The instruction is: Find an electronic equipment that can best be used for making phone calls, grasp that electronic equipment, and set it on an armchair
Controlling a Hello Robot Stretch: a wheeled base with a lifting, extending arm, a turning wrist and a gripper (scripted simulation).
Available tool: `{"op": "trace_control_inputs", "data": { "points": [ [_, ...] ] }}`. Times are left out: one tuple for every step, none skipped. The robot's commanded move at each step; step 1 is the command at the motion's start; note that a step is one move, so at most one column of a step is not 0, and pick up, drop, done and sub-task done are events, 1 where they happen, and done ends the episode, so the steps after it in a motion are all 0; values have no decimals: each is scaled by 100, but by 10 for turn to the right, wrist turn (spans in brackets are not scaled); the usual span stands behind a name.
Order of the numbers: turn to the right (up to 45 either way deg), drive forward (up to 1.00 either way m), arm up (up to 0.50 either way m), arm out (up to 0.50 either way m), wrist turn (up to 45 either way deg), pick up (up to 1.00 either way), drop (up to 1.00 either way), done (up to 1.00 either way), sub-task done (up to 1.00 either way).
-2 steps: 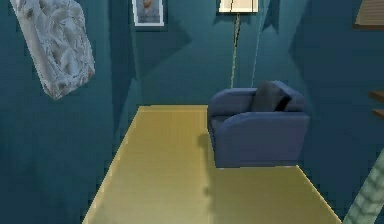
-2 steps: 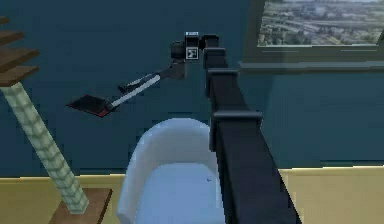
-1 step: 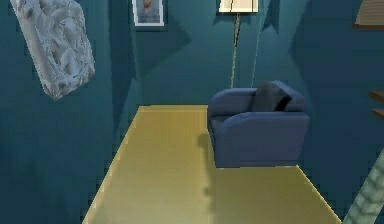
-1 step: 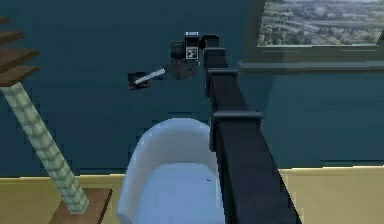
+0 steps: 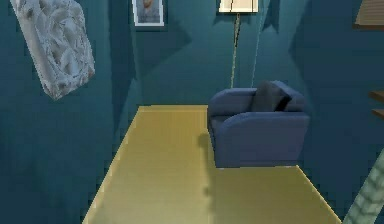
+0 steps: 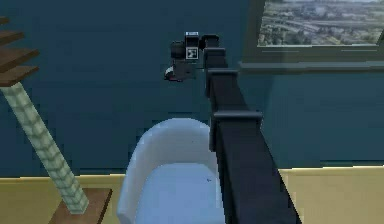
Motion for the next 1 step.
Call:
{"op": "trace_control_inputs", "data": {
  "points": [
    [0, 0, -46, 0, 0, 0, 0, 0, 0]
  ]
}}
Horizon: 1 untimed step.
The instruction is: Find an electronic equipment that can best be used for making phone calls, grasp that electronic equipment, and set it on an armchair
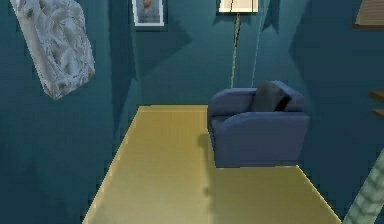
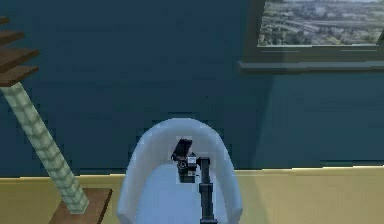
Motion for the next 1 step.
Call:
{"op": "trace_control_inputs", "data": {
  "points": [
    [0, 0, -32, 0, 0, 0, 0, 0, 0]
  ]
}}
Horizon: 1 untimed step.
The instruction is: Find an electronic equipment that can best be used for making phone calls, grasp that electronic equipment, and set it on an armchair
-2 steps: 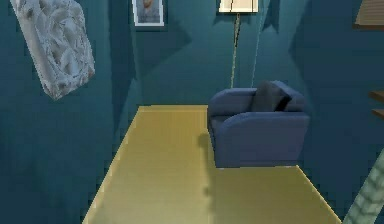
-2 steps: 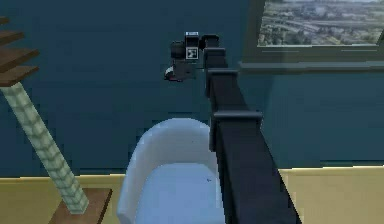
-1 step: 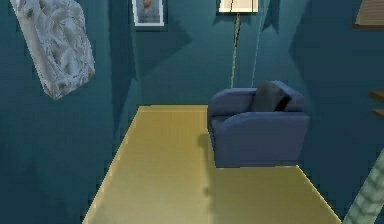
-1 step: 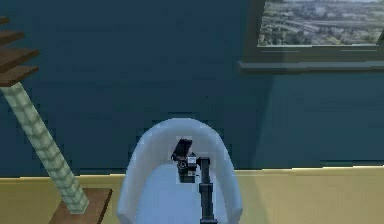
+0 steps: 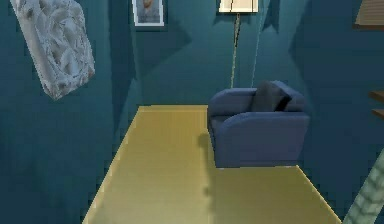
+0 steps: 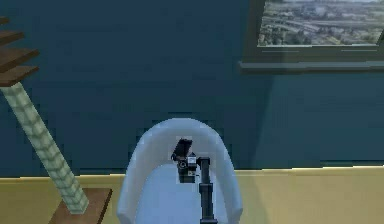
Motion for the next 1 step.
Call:
{"op": "trace_control_inputs", "data": {
  "points": [
    [0, 0, 0, 0, 0, 0, 100, 0, 0]
  ]
}}
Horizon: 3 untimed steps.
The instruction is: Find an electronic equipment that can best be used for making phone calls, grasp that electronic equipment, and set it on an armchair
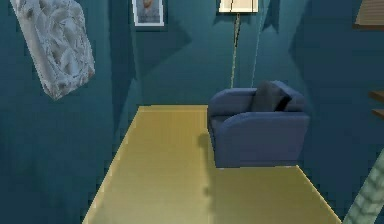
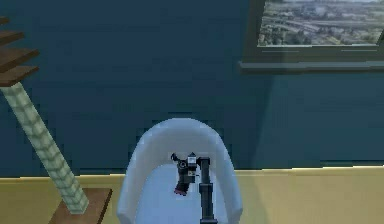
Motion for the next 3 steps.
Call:
{"op": "trace_control_inputs", "data": {
  "points": [
    [0, 0, 10, 0, 0, 0, 0, 0, 0],
    [0, 0, 0, -8, 0, 0, 0, 0, 0],
    [0, 0, 0, 0, 0, 0, 0, 100, 0]
  ]
}}
